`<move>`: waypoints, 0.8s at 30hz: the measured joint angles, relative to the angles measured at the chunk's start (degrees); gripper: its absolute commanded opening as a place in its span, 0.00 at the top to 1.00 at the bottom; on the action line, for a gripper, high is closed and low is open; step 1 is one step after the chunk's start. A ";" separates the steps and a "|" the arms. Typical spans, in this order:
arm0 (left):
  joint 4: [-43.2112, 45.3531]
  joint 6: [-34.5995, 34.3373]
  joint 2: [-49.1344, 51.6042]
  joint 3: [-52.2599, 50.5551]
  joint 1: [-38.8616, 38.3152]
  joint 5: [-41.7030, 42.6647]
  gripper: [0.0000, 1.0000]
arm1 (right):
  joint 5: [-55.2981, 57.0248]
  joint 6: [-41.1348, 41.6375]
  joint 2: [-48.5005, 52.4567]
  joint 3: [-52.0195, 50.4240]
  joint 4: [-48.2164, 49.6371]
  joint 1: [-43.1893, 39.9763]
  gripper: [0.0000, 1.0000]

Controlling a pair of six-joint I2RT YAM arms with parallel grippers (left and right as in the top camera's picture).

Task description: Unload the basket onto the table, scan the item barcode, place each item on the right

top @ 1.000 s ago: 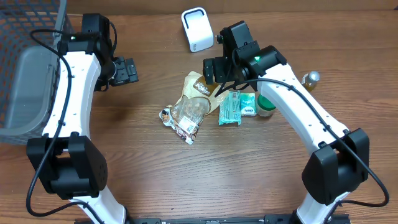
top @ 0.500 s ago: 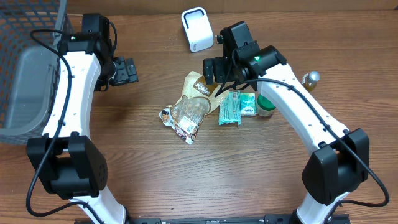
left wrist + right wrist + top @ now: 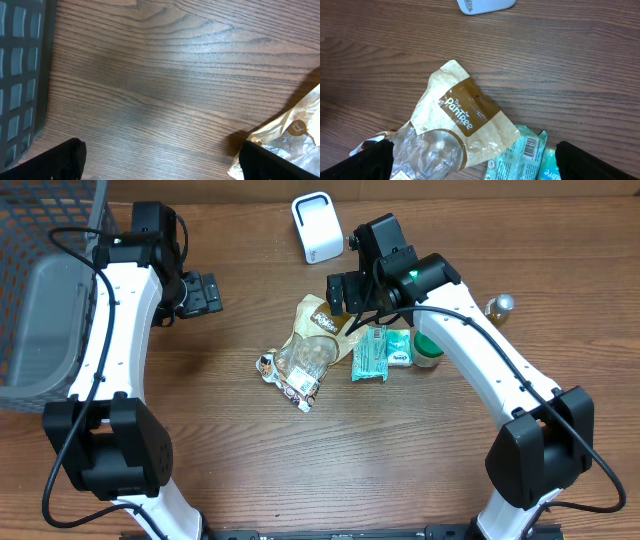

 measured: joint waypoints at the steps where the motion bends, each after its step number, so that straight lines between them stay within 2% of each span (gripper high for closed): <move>1: 0.00 0.00 0.00 0.00 0.00 0.00 0.00 | 0.00 -0.02 0.00 0.00 0.00 0.00 0.00; 10: 0.00 0.00 0.00 0.00 0.00 0.00 0.00 | 0.09 0.00 -2.58 -0.02 -0.17 0.17 0.00; 24: 0.00 0.00 0.00 0.00 0.00 0.00 0.00 | 0.44 -0.04 -26.95 0.00 -1.66 0.37 0.00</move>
